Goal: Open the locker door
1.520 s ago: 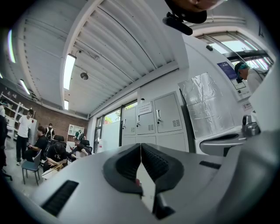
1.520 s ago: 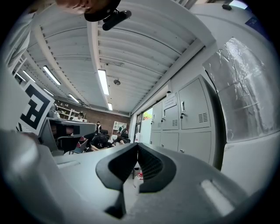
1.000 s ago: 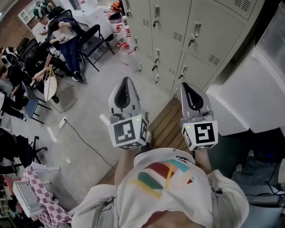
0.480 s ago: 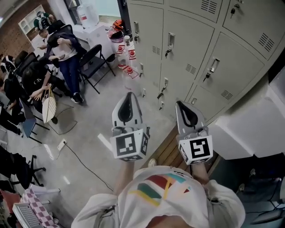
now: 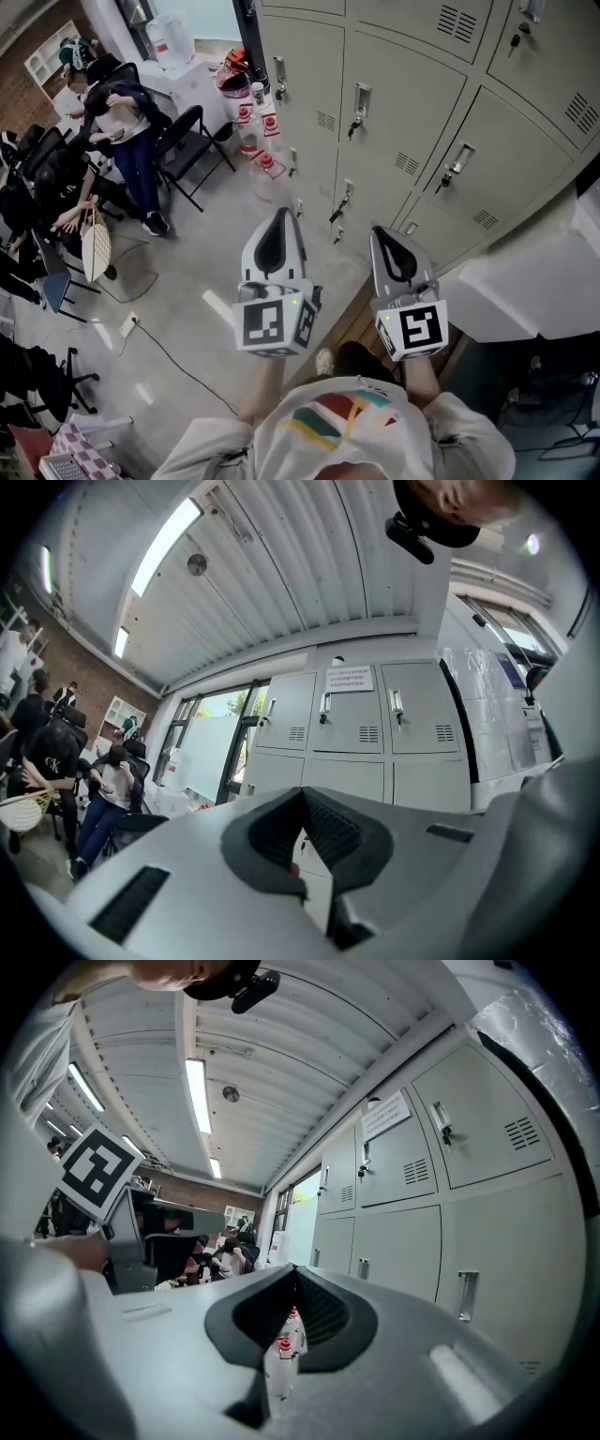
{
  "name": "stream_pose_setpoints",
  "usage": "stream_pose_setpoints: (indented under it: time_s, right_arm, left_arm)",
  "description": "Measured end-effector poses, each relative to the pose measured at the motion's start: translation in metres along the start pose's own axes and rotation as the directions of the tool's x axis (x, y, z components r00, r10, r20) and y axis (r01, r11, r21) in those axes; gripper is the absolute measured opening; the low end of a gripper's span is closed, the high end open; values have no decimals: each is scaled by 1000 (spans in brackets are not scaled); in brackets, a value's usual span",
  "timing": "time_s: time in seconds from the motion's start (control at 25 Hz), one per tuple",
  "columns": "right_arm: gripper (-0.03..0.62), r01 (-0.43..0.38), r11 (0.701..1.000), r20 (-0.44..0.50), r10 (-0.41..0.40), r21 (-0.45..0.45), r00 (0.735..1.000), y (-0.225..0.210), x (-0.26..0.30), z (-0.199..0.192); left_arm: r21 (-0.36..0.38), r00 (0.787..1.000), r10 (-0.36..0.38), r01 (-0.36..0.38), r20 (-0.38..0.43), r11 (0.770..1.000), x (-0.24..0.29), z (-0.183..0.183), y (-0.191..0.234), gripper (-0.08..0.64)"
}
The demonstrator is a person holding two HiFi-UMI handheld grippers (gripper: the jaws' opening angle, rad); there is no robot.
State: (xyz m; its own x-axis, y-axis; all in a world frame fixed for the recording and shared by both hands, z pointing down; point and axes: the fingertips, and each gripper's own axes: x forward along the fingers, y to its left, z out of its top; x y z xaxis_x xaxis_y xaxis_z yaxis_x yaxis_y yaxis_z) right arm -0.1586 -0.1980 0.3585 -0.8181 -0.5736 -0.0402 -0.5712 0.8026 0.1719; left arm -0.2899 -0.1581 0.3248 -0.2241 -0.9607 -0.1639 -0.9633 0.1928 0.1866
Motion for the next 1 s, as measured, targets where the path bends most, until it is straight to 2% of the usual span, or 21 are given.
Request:
stream_pose_setpoints:
  time_s: [0.16, 0.36, 0.64, 0.8, 1.0]
  right_arm:
    - [5, 0, 1000, -14, 0, 5, 1000, -11, 6, -8]
    - [5, -4, 1000, 27, 3, 28, 1000, -29, 14, -2]
    - [5, 41, 998, 76, -43, 37, 996, -52, 8, 14]
    - [5, 108, 994, 89, -109, 19, 990, -68, -6, 21]
    - [5, 268, 963, 89, -267, 4, 960, -111, -46, 25]
  left_arm:
    - [1, 1000, -11, 11, -14, 1000, 9, -8, -9, 15]
    - [-8, 1000, -8, 8, -13, 1000, 28, -6, -21, 15]
    - [-4, 996, -83, 83, 10, 997, 50, 3, -60, 15]
    - [-23, 989, -145, 145, 16, 989, 61, 5, -82, 15]
    - [-30, 961, -275, 276, 17, 961, 75, -2, -129, 15]
